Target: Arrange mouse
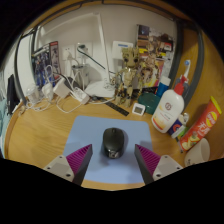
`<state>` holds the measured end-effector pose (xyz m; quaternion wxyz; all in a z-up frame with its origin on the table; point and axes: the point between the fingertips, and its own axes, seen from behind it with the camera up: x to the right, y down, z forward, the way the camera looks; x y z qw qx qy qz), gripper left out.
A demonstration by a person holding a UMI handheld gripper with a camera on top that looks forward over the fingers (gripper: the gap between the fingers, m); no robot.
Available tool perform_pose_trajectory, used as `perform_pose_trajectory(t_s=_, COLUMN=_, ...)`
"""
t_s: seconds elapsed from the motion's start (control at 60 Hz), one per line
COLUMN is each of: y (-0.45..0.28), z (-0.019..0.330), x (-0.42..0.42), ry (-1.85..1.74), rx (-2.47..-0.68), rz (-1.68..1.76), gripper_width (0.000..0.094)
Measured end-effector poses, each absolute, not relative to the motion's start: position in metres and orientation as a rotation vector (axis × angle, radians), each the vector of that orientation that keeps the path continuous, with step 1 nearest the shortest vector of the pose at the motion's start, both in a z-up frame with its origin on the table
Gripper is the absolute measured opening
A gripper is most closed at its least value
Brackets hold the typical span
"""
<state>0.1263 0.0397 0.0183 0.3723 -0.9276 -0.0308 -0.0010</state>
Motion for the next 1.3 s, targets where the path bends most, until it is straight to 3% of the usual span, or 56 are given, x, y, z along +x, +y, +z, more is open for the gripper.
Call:
perform_pose_trajectory(t_s=0.317, y=-0.019, z=0.148, x=0.063, ry=-0.056, rx=-2.324, rz=0.063, gripper_width=0.0863)
perform_pose_trajectory(t_s=0.567, y=-0.034, z=0.268, x=-0.001, ry=-0.034, rx=-2.150, rz=0.104, gripper_width=0.0865)
perform_pose_trajectory(t_s=0.7, y=-0.050, z=0.312, x=-0.027, ry=-0.038, rx=-2.073, rz=0.102, gripper_width=0.0863)
perform_pose_trajectory(t_s=0.883, y=-0.073, z=0.338, x=-0.061, ry=-0.067, rx=-2.018, rz=0.083, gripper_width=0.0864)
perform_pose_trajectory(t_s=1.3, y=-0.105, z=0.342, x=-0.099, ry=-0.056, rx=-1.994, rz=0.036, gripper_width=0.0863)
